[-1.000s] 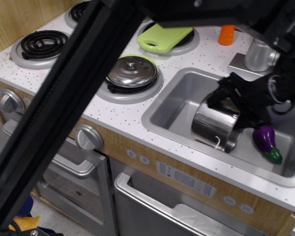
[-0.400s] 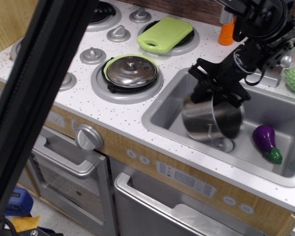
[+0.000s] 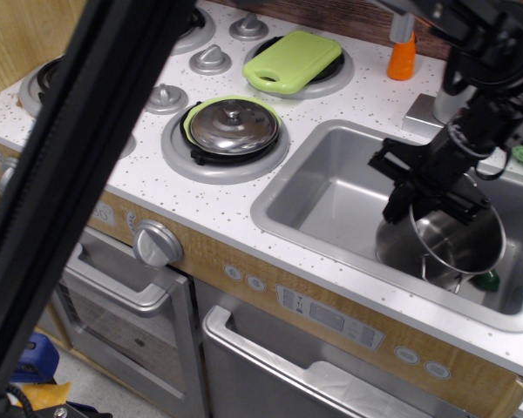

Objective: Flip pot upright in sink

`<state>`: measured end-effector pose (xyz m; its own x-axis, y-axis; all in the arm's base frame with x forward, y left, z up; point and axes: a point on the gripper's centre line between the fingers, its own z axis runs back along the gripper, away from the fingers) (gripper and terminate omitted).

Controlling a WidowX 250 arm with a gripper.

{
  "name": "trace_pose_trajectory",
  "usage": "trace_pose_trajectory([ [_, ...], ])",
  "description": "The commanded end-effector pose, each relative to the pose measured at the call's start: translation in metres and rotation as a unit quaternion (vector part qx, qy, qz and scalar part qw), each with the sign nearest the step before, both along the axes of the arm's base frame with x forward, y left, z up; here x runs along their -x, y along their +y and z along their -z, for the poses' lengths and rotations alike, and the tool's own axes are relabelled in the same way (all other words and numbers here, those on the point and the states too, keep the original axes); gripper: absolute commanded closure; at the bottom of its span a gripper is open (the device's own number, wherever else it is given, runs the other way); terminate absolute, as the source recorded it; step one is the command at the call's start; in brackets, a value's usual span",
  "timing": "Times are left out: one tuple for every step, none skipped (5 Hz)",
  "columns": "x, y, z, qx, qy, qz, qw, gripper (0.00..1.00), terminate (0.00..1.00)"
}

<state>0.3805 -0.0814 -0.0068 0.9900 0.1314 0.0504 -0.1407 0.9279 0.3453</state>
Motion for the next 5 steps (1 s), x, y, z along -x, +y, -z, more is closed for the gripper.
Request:
trace_pose_trajectory([
  [-0.0126,0.0097,-0.0412,0.001,-0.069,0.068,0.9953,0.0,0.0],
  [-0.0126,0.0097,-0.0412,0.001,-0.069,0.068,0.9953,0.0,0.0],
  [-0.0126,0.0097,-0.0412,0.001,-0.069,0.068,0.9953,0.0,0.0],
  [-0.0126,0.0097,-0.0412,0.001,-0.069,0.068,0.9953,0.0,0.0],
  [-0.0126,0.0097,-0.0412,0.001,-0.069,0.068,0.9953,0.0,1.0],
])
